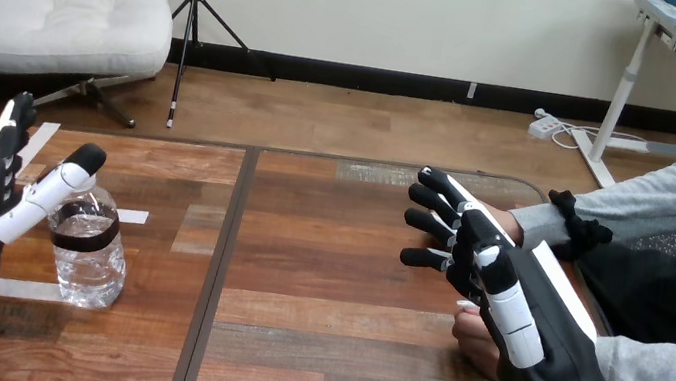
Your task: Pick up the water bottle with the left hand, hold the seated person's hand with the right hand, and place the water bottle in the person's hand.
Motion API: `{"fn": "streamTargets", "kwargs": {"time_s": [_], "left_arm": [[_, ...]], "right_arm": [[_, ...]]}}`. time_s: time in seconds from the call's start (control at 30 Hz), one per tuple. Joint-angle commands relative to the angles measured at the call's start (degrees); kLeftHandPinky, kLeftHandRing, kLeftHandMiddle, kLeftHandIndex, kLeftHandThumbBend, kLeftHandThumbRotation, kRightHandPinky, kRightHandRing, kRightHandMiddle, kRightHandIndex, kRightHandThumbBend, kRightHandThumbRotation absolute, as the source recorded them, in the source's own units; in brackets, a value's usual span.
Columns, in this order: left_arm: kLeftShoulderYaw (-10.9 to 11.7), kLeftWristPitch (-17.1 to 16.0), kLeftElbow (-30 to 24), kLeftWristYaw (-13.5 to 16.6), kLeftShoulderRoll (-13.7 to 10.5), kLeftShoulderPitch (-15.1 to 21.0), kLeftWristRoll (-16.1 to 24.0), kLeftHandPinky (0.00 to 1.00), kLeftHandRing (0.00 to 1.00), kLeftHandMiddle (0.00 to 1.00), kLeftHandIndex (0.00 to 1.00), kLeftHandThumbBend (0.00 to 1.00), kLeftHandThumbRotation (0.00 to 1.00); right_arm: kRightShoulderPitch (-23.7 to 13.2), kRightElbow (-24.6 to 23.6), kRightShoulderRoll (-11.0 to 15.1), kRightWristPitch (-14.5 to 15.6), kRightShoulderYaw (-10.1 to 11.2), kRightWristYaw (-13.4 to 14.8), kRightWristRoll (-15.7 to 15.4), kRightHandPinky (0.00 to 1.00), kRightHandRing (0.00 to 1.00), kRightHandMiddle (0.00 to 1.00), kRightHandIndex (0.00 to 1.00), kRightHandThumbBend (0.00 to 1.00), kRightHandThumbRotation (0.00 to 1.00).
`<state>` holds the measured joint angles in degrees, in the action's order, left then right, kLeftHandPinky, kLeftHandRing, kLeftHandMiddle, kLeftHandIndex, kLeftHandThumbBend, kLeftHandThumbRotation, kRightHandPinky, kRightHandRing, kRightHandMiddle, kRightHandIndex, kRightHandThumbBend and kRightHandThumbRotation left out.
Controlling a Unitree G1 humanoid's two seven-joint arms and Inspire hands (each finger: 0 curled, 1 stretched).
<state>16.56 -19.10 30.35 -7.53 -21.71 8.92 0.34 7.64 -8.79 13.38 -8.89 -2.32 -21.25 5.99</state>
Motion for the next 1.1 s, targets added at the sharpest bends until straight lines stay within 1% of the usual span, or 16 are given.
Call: {"fn": "streamTargets", "kwargs": {"time_s": [0.0,0.13,0.23,0.47,0.63,0.83,0.93,1.07], "left_arm": [[0.01,-1.65,-0.1,-0.94,-1.23,2.45,-1.46,1.0,1.0,1.0,1.0,1.0,0.66],[0.15,-1.01,-1.02,-1.38,-1.12,2.08,-2.16,1.0,1.0,1.0,1.0,1.0,0.63],[0.44,-0.59,-1.59,-2.3,-0.92,1.85,-3.52,1.0,1.0,1.0,1.0,1.0,0.6],[0.66,-1.47,-1.51,-4.3,-1.04,1.42,-5.61,1.0,1.0,1.0,1.0,1.0,0.53],[0.64,-1.2,-1.72,-4.97,-1.21,1.15,-6.14,1.0,1.0,1.0,1.0,1.0,0.51],[0.43,-0.75,-2.31,-5.14,-1.47,0.66,-5.71,1.0,1.0,1.0,1.0,1.0,0.49],[0.42,-0.49,-2.51,-5.78,-1.5,0.43,-6.05,1.0,1.0,1.0,1.0,1.0,0.48],[0.38,0.74,-3.54,-6.38,-1.36,-0.12,-6.47,1.0,1.0,1.0,1.0,1.0,0.45]], "right_arm": [[-2.08,-2.35,-0.39,-0.35,0.17,0.3,0.58,0.78,0.91,0.93,0.94,1.0,1.0],[-2.07,-2.33,-0.4,-0.43,0.19,0.3,0.59,0.78,0.91,0.93,0.94,1.0,1.0],[-2.0,-2.49,-0.41,-0.21,0.19,0.32,0.66,0.78,0.91,0.93,0.94,1.0,1.0],[-2.01,-2.3,-0.43,-0.34,0.22,0.29,0.72,0.78,0.91,0.93,0.94,1.0,1.0],[-2.03,-2.34,-0.38,-0.28,0.2,0.28,0.67,0.78,0.91,0.94,0.94,1.0,1.0],[-2.06,-2.37,-0.41,-0.05,0.15,0.31,0.68,0.78,0.91,0.94,0.94,1.0,1.0],[-2.09,-2.35,-0.4,0.07,0.14,0.24,0.77,0.78,0.92,0.94,0.94,1.0,1.0],[-2.14,-2.14,-0.41,-0.16,0.11,0.28,0.61,0.79,0.92,0.94,0.94,1.0,1.0]]}}
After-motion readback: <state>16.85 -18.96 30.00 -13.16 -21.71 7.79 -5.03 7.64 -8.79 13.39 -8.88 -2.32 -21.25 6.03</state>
